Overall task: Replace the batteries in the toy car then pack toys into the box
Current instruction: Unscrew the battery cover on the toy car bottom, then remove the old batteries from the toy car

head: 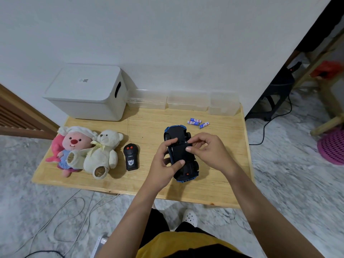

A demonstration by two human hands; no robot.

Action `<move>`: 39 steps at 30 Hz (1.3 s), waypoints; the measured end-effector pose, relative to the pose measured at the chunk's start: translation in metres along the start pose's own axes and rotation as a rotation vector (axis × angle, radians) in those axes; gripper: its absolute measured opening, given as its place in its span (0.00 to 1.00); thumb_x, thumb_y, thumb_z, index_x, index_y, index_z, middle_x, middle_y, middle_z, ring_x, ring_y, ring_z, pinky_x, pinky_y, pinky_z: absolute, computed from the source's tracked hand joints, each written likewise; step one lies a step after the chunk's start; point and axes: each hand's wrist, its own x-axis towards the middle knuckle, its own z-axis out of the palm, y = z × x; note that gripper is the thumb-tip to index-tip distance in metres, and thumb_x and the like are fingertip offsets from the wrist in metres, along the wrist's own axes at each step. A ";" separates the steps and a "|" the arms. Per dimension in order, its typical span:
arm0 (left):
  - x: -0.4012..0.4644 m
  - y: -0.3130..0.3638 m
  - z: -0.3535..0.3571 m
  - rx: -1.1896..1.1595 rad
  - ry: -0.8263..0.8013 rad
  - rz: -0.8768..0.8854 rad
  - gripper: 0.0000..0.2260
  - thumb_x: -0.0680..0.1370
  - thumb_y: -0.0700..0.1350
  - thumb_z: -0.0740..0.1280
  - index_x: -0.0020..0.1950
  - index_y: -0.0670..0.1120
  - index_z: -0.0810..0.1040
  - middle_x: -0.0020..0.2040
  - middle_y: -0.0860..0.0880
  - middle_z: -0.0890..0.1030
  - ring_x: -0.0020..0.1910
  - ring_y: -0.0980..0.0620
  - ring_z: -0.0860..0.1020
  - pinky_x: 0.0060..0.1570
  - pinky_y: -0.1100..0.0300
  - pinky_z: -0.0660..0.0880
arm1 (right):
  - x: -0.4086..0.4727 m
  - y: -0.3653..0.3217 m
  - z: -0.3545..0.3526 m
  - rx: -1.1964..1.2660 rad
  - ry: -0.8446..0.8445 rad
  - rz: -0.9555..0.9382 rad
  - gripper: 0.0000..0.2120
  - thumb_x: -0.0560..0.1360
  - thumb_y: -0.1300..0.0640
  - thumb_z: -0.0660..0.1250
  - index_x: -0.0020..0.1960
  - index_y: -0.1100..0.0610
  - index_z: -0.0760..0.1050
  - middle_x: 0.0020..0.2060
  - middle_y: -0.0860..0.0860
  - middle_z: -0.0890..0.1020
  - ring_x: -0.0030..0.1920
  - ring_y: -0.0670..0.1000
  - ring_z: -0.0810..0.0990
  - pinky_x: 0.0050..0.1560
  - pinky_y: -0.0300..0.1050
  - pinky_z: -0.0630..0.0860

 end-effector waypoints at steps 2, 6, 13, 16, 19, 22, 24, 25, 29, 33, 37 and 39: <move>-0.001 -0.004 -0.001 0.002 -0.003 -0.008 0.28 0.71 0.30 0.72 0.64 0.54 0.72 0.59 0.44 0.77 0.51 0.59 0.79 0.50 0.59 0.78 | 0.000 0.000 -0.006 0.030 -0.068 0.021 0.10 0.67 0.61 0.76 0.39 0.46 0.79 0.37 0.48 0.82 0.36 0.43 0.76 0.42 0.37 0.74; -0.004 -0.010 -0.001 -0.022 -0.004 -0.044 0.30 0.70 0.30 0.73 0.65 0.55 0.73 0.58 0.46 0.79 0.52 0.54 0.80 0.51 0.58 0.79 | -0.003 0.000 -0.014 0.120 -0.091 0.031 0.09 0.67 0.64 0.76 0.40 0.51 0.80 0.37 0.52 0.83 0.36 0.43 0.77 0.43 0.35 0.76; -0.010 -0.020 -0.003 -0.070 0.063 -0.109 0.30 0.70 0.29 0.72 0.64 0.55 0.72 0.57 0.43 0.78 0.48 0.52 0.81 0.43 0.62 0.78 | -0.022 0.037 -0.045 0.157 0.089 0.176 0.07 0.67 0.66 0.75 0.43 0.59 0.81 0.35 0.54 0.81 0.34 0.46 0.77 0.38 0.32 0.75; -0.009 -0.022 -0.006 -0.059 0.084 -0.107 0.30 0.71 0.28 0.71 0.62 0.58 0.72 0.57 0.43 0.78 0.47 0.50 0.81 0.43 0.62 0.79 | -0.034 0.073 -0.051 -0.024 0.059 0.325 0.06 0.68 0.64 0.75 0.42 0.59 0.80 0.32 0.55 0.79 0.33 0.49 0.77 0.35 0.32 0.74; -0.008 -0.022 -0.007 -0.054 0.088 -0.104 0.30 0.71 0.28 0.70 0.62 0.59 0.71 0.56 0.44 0.78 0.48 0.49 0.80 0.46 0.58 0.80 | -0.044 0.102 -0.048 -0.109 0.035 0.410 0.06 0.67 0.63 0.76 0.40 0.57 0.80 0.32 0.56 0.80 0.35 0.51 0.78 0.38 0.38 0.74; -0.008 -0.022 -0.005 -0.048 0.087 -0.107 0.30 0.71 0.28 0.70 0.62 0.58 0.71 0.57 0.44 0.78 0.48 0.48 0.80 0.47 0.56 0.81 | -0.049 0.116 -0.041 -0.162 0.038 0.422 0.06 0.67 0.63 0.76 0.39 0.56 0.80 0.29 0.52 0.78 0.33 0.48 0.76 0.36 0.36 0.71; -0.009 -0.022 -0.004 -0.047 0.085 -0.108 0.29 0.71 0.28 0.70 0.62 0.59 0.71 0.57 0.44 0.78 0.48 0.48 0.80 0.46 0.56 0.81 | -0.051 0.122 -0.037 -0.201 0.039 0.429 0.05 0.68 0.63 0.75 0.42 0.59 0.81 0.29 0.48 0.77 0.32 0.45 0.75 0.34 0.34 0.69; -0.009 -0.023 -0.004 -0.044 0.083 -0.108 0.29 0.71 0.28 0.70 0.61 0.59 0.71 0.57 0.44 0.78 0.48 0.48 0.80 0.46 0.56 0.81 | -0.052 0.124 -0.035 -0.221 0.042 0.430 0.05 0.68 0.63 0.75 0.43 0.60 0.81 0.29 0.47 0.76 0.32 0.44 0.75 0.34 0.34 0.68; -0.011 -0.024 -0.004 -0.034 0.087 -0.105 0.29 0.71 0.29 0.70 0.62 0.59 0.71 0.58 0.43 0.77 0.48 0.48 0.80 0.45 0.57 0.80 | -0.054 0.129 -0.030 -0.234 0.085 0.444 0.06 0.68 0.61 0.75 0.45 0.59 0.82 0.30 0.46 0.76 0.33 0.43 0.75 0.35 0.35 0.69; -0.011 -0.023 -0.006 -0.026 0.091 -0.090 0.30 0.71 0.29 0.71 0.62 0.59 0.71 0.57 0.42 0.77 0.47 0.48 0.80 0.45 0.58 0.80 | -0.055 0.132 -0.028 -0.226 0.124 0.466 0.08 0.68 0.60 0.76 0.45 0.59 0.81 0.33 0.48 0.78 0.38 0.49 0.77 0.36 0.36 0.70; -0.011 -0.020 -0.008 -0.019 0.089 -0.074 0.30 0.71 0.29 0.71 0.62 0.60 0.71 0.56 0.42 0.77 0.47 0.49 0.80 0.44 0.60 0.79 | -0.054 0.116 -0.025 -0.271 0.176 0.447 0.08 0.69 0.59 0.75 0.46 0.58 0.79 0.36 0.48 0.78 0.40 0.48 0.77 0.35 0.32 0.68; -0.011 -0.017 -0.007 -0.003 0.086 -0.075 0.30 0.72 0.30 0.71 0.63 0.60 0.71 0.56 0.43 0.78 0.46 0.51 0.80 0.43 0.63 0.78 | -0.050 0.094 -0.022 -0.193 0.236 0.371 0.06 0.70 0.59 0.74 0.45 0.57 0.79 0.37 0.48 0.79 0.40 0.46 0.77 0.36 0.30 0.70</move>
